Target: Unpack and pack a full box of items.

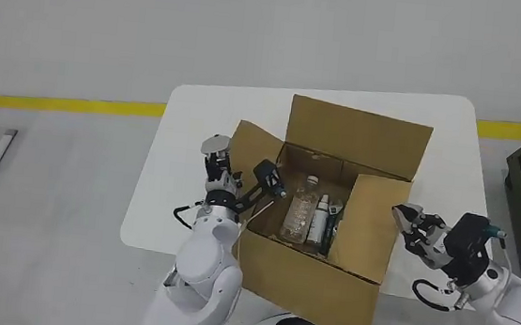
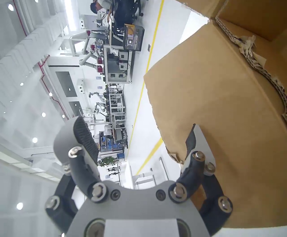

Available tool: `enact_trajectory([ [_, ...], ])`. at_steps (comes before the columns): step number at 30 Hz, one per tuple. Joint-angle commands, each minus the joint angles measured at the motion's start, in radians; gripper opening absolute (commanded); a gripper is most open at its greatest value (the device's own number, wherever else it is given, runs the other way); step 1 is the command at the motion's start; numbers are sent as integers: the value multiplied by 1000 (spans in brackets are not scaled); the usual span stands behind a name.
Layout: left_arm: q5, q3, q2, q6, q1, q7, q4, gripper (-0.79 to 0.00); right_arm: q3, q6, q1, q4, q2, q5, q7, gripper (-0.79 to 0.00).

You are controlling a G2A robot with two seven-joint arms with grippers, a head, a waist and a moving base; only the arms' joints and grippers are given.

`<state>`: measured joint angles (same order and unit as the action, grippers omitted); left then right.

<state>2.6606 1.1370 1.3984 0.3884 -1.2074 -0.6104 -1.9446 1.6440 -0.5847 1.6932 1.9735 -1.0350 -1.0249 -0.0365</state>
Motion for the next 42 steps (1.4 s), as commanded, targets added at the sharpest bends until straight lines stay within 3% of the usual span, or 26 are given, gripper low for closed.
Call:
enact_trajectory([
  [1, 9, 4, 0, 1, -6, 3, 9, 0, 10, 0, 6, -4, 0, 3, -3, -785],
  [15, -6, 13, 8, -16, -25, 14, 27, 0, 136, 42, 57, -56, -1, 45, -33, -785],
  [20, -39, 15, 14, -42, -35, 4, -36, 0, 153, 80, 69, -102, -4, 50, -27, -785],
  [27, -108, 22, 20, -58, -60, 17, -147, 0, 79, 98, 30, -150, -10, 19, -3, -785],
  [42, -281, -43, 37, -27, -100, 22, -326, 0, -106, 50, -201, -265, -22, -56, 74, -785],
])
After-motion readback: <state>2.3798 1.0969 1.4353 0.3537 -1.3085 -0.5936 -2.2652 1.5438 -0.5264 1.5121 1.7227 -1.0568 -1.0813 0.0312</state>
